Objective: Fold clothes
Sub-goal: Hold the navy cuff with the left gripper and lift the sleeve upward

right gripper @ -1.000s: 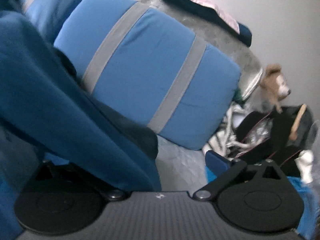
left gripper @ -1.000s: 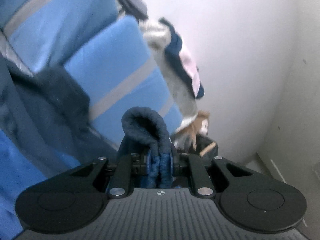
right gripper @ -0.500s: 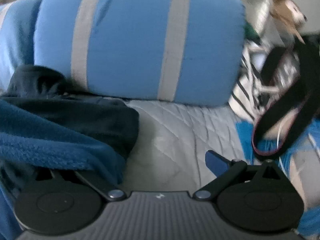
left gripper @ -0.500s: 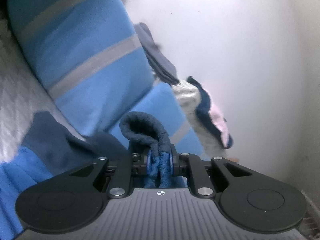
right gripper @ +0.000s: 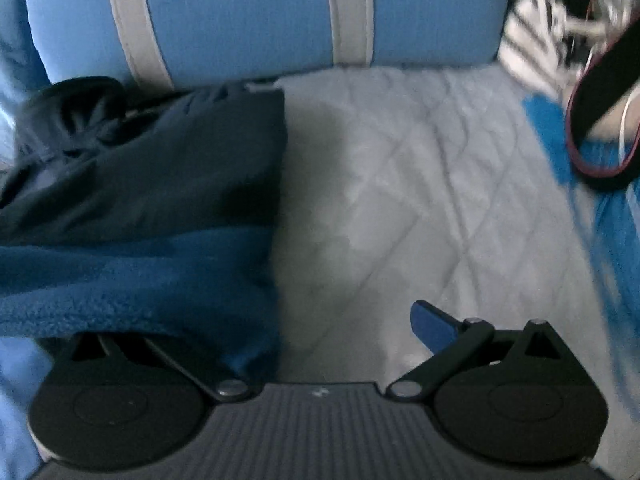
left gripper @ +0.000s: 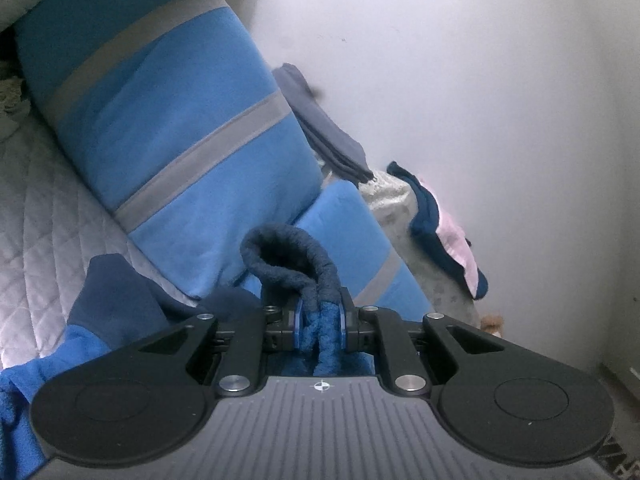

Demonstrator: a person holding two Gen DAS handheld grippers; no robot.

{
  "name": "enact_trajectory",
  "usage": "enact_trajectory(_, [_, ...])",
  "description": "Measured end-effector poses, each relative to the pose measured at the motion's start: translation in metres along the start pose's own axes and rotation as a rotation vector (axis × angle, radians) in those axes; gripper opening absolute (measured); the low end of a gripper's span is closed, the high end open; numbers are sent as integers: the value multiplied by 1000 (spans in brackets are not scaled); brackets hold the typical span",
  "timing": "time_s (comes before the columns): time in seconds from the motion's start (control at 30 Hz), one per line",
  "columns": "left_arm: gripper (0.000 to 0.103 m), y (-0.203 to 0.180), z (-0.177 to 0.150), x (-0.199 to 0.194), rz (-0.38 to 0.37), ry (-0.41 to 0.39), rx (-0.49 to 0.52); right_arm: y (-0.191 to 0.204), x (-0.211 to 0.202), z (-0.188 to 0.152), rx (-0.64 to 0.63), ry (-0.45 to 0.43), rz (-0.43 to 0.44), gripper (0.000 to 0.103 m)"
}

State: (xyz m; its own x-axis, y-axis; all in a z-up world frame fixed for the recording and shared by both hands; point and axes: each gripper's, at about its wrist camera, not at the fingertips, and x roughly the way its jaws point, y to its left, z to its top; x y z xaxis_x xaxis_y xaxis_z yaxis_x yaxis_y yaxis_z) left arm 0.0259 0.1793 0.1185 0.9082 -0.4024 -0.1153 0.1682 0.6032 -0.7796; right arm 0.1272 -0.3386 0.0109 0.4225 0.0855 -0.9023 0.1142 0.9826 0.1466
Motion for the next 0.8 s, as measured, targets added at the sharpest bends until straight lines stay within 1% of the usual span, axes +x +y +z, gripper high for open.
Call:
enact_trajectory(0.1, [16,2,2,-2,0,-18,-17,-3,-4,-4,16,-22,57,103])
enact_trajectory(0.17, [16,2,3,-4,0,-25,-25,-5,-15,-3,21,-79,40,103])
enact_trajectory(0.23, [16,2,2,-2,11,-13,-17,-6,-31,-1,36,-146,15,103])
enact_trajectory(0.33, [16,1,0,0,27,5,-4,-2,-53,-1,18,-260,-19,103])
enact_trajectory(0.43, [16,1,-1,1,41,22,-4,4,-65,-3,-8,-316,-18,103])
enact_trajectory(0.53, [16,6,0,0,33,28,-35,10,-65,-5,-57,-316,-31,103])
enact_trajectory(0.67, [17,13,2,-7,-44,16,-82,17,-54,-15,-119,-300,-18,103])
enact_trajectory(0.73, [17,14,1,-8,-73,20,-101,21,-45,-22,-146,-300,-14,103])
enact_trajectory(0.8, [17,12,0,-10,-96,25,-105,28,-34,-28,-197,-277,-7,103])
